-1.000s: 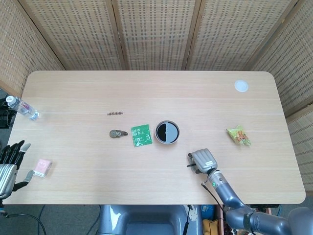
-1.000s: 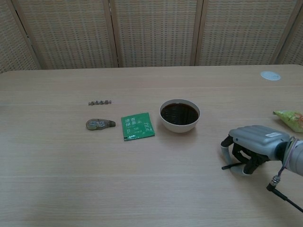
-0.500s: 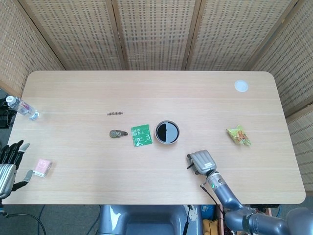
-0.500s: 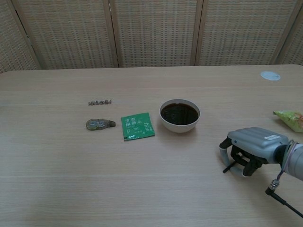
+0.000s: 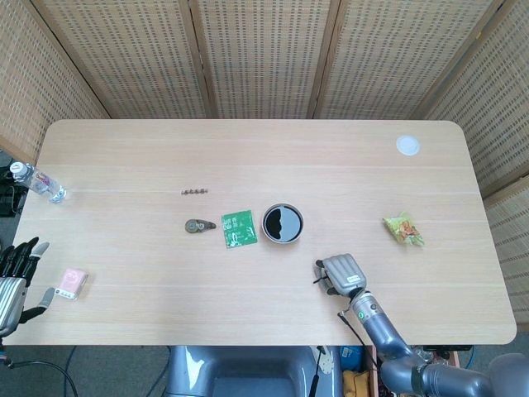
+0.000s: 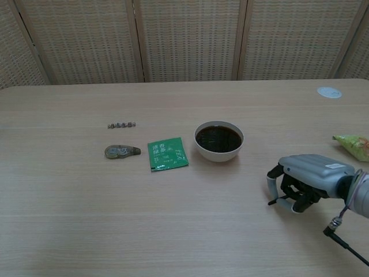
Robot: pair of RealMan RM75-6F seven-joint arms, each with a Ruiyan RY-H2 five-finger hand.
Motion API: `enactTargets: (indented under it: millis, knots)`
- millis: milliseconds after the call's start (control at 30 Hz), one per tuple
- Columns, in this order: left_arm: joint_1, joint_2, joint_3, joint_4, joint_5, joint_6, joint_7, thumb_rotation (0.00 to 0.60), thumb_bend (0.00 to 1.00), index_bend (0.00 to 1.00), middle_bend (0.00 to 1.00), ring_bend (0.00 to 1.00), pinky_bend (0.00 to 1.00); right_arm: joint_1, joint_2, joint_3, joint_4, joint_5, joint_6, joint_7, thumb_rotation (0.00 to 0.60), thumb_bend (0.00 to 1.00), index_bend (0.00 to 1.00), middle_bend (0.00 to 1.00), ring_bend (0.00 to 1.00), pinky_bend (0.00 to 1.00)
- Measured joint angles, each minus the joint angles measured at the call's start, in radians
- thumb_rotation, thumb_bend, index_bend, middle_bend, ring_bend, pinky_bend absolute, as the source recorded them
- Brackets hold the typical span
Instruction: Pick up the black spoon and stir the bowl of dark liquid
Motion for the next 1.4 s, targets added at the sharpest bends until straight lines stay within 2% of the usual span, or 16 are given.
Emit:
enactTargets:
  millis: [300, 600, 833, 1133, 1233, 1400]
  knots:
    - [-0.001, 0.000, -0.001, 0.002, 0.002, 0.002, -0.003, 0.600, 0.39, 0.00, 0.00, 0.00, 0.00, -0.026, 0.055, 0.026, -0.077, -0.022, 0.049, 0.097, 0.600, 0.63, 0.69, 0.92, 0.92, 1.00]
    - [-0.004, 0.000, -0.002, -0.001, 0.005, -0.001, 0.000, 0.600, 0.39, 0.00, 0.00, 0.00, 0.00, -0.039, 0.171, 0.103, -0.226, 0.003, 0.037, 0.306, 0.600, 0.64, 0.69, 0.92, 0.92, 1.00]
    - [-0.008, 0.001, -0.001, -0.008, 0.009, -0.002, 0.007, 0.600, 0.39, 0.00, 0.00, 0.00, 0.00, -0.034, 0.255, 0.180, -0.314, 0.058, -0.039, 0.501, 0.600, 0.64, 0.69, 0.92, 0.92, 1.00]
    - [-0.008, 0.005, 0.001, -0.017, 0.013, -0.001, 0.017, 0.600, 0.39, 0.00, 0.00, 0.00, 0.00, -0.002, 0.306, 0.294, -0.362, 0.147, -0.164, 0.743, 0.600, 0.64, 0.70, 0.92, 0.92, 1.00]
    - [-0.008, 0.005, 0.002, -0.018, 0.013, -0.001, 0.018, 0.600, 0.39, 0.00, 0.00, 0.00, 0.00, 0.025, 0.308, 0.336, -0.357, 0.190, -0.207, 0.794, 0.600, 0.64, 0.70, 0.92, 0.92, 1.00]
    - [-0.005, 0.005, 0.003, -0.016, 0.009, -0.002, 0.017, 0.600, 0.39, 0.00, 0.00, 0.00, 0.00, 0.079, 0.293, 0.368, -0.326, 0.256, -0.256, 0.822, 0.600, 0.64, 0.70, 0.92, 0.92, 1.00]
